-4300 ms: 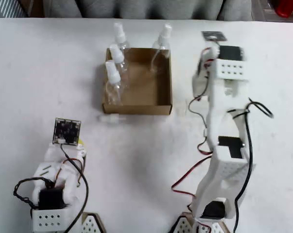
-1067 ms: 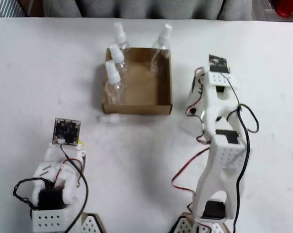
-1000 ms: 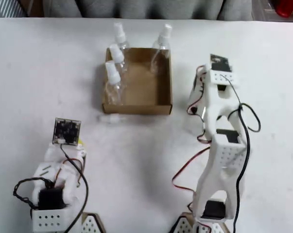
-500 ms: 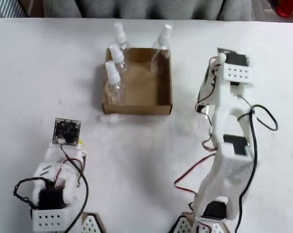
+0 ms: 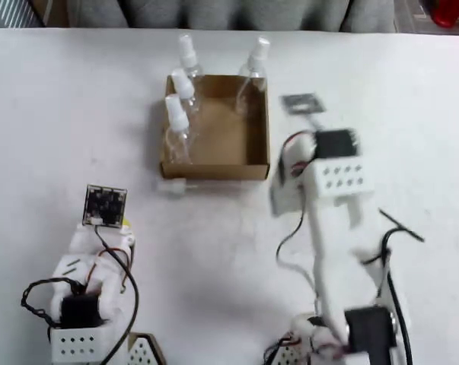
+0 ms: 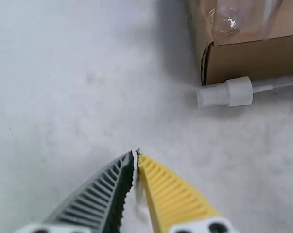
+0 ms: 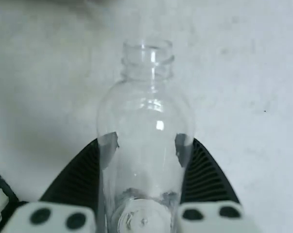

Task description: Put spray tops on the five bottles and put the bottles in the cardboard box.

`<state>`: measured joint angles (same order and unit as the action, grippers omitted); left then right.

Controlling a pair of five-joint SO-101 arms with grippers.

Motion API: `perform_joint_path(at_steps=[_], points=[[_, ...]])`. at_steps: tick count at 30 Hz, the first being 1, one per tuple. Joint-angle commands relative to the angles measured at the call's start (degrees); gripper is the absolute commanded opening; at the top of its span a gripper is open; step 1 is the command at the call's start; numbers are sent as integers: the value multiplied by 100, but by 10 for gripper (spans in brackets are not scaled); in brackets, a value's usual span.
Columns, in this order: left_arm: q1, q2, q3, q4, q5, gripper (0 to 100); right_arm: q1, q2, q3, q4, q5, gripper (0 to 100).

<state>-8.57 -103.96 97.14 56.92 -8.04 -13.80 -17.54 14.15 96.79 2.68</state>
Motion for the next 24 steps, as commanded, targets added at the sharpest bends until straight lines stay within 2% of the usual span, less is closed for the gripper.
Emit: perform_joint_path(at_steps=[1, 7, 10, 14, 18, 24], points=[[-40, -75, -18, 70, -35, 24, -998, -655, 255, -198, -9, 18], [-40, -75, -18, 79, -35, 24, -2695, -743, 1547, -2070, -9, 16], [-57, -75, -18, 79, -35, 24, -3222, -743, 2215, -3090, -105, 16], [-400, -75, -18, 26, -9, 24, -3380, -743, 2681, -3873, -598, 18], [-435, -75, -18, -88, 9, 24, -3442, -734, 3015, -4382, -615, 18], [-444, -75, -18, -97, 9, 24, -3996, -382, 3385, -5015, -589, 19]])
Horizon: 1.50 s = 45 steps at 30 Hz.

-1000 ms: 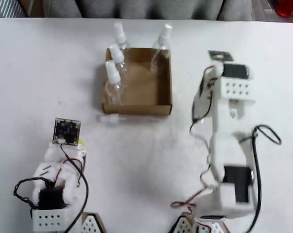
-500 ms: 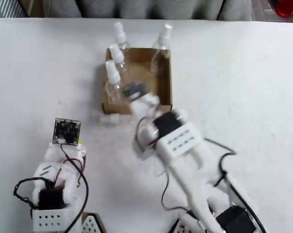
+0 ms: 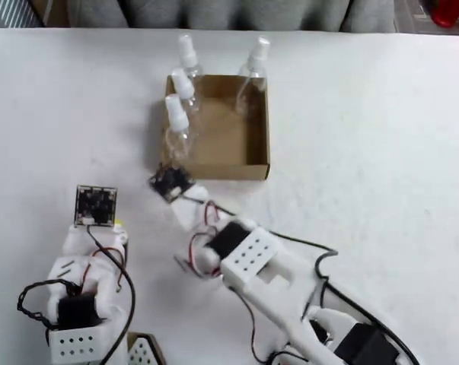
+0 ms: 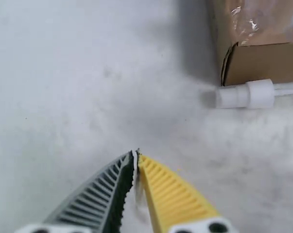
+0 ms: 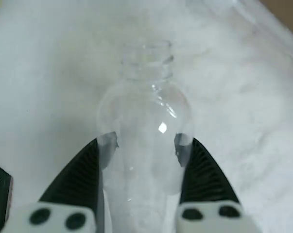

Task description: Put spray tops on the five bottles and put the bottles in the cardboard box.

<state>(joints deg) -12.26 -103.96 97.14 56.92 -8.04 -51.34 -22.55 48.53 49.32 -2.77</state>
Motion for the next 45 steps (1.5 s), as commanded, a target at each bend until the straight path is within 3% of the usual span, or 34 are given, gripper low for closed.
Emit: perform_joint_path(at_steps=[1, 4, 9, 12, 21, 25, 29, 31, 35, 41, 45], points=[[-75, -75, -18, -79, 9, 24, -295, 259, -70, -338, -44, 19], [-75, -75, -18, -70, 18, 24, -330, 646, -290, -356, -44, 50], [-75, -75, -18, -62, 18, 24, -338, 1042, -747, 303, -53, 273], [-75, -75, -18, -53, 9, 24, -338, 1024, -976, 848, -44, 324], [-48, -75, -18, -53, -9, 24, -215, -92, -1336, 2422, 642, 277], [-40, -75, -18, -53, 9, 25, 259, -989, -1222, 2870, 888, 172], [303, -75, -18, -18, 9, 24, 743, -1903, -738, 2730, 967, 5], [576, -75, -35, 62, 18, 24, 1015, -2255, -431, 2589, 967, 46], [796, -75, -88, 123, 26, 24, 1780, -2527, 97, 1842, 967, 16], [1402, -75, -422, 809, 440, 27, 2396, -1886, 229, 1059, 914, 15], [2000, -75, -642, 1064, 167, 28, 2633, -1200, 114, 655, 914, 15]])
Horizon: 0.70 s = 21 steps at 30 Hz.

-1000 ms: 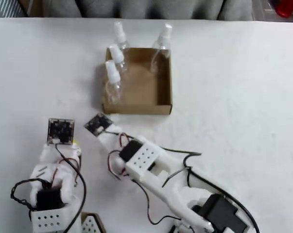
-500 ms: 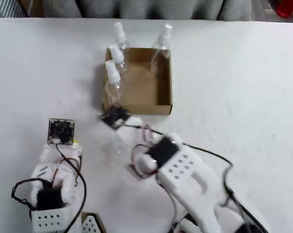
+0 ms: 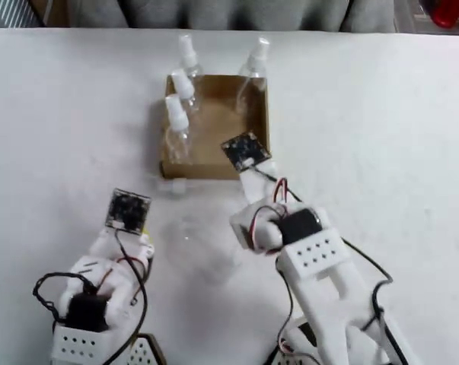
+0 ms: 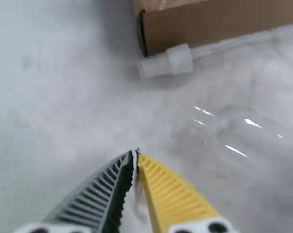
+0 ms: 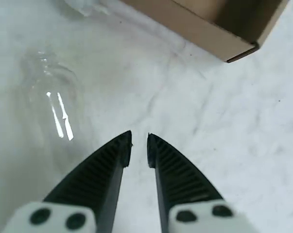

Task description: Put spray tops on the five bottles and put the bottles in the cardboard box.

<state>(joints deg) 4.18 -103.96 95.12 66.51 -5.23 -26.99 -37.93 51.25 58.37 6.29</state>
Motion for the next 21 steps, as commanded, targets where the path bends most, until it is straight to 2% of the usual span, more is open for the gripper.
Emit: perform_joint_path(at_steps=[1, 8, 10, 16, 21], points=[[426, -75, -475, 88, -176, 28, 259, 514, -246, -268, 9, 15], [945, -75, -1152, 343, -167, 29, 611, 1508, -862, -295, 9, 15], [1174, -75, -1407, 554, 123, 42, 637, 1763, -1020, -303, 9, 15], [1877, -75, -1600, 870, 1090, 295, 637, 2413, -1389, -303, 9, 15], [1903, -75, -941, 229, 1776, 278, 637, 2712, -1565, -303, 9, 15]])
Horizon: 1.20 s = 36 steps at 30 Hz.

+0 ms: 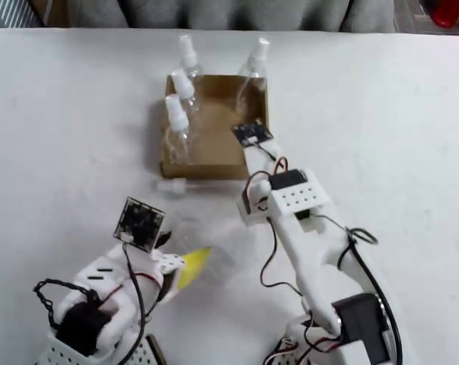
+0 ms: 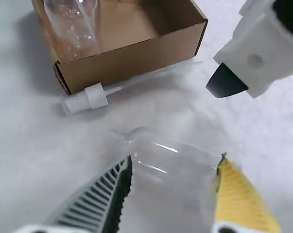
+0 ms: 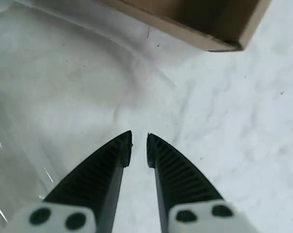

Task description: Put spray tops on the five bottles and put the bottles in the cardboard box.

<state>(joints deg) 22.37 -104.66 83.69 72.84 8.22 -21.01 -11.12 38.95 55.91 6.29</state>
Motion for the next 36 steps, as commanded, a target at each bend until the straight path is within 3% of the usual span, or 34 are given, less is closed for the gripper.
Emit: perform_joint_path(at_steps=[1, 6, 12, 23, 31, 36], points=[[84, -4, 299, -492, 563, 288, 40, 57, -343, -57, 9, 15], [75, 4, 220, -501, 914, 343, 22, 92, -343, -57, 9, 15], [75, 163, 193, -519, 967, 332, 40, 92, -325, -57, 9, 15], [75, 3125, -976, -791, 1248, 335, 40, 101, -299, -31, 9, 15], [84, 4119, -993, -932, 1257, 336, 40, 110, -290, -22, 9, 15], [312, 4523, -1002, -1345, 1697, 336, 31, 110, -290, -22, 9, 15]])
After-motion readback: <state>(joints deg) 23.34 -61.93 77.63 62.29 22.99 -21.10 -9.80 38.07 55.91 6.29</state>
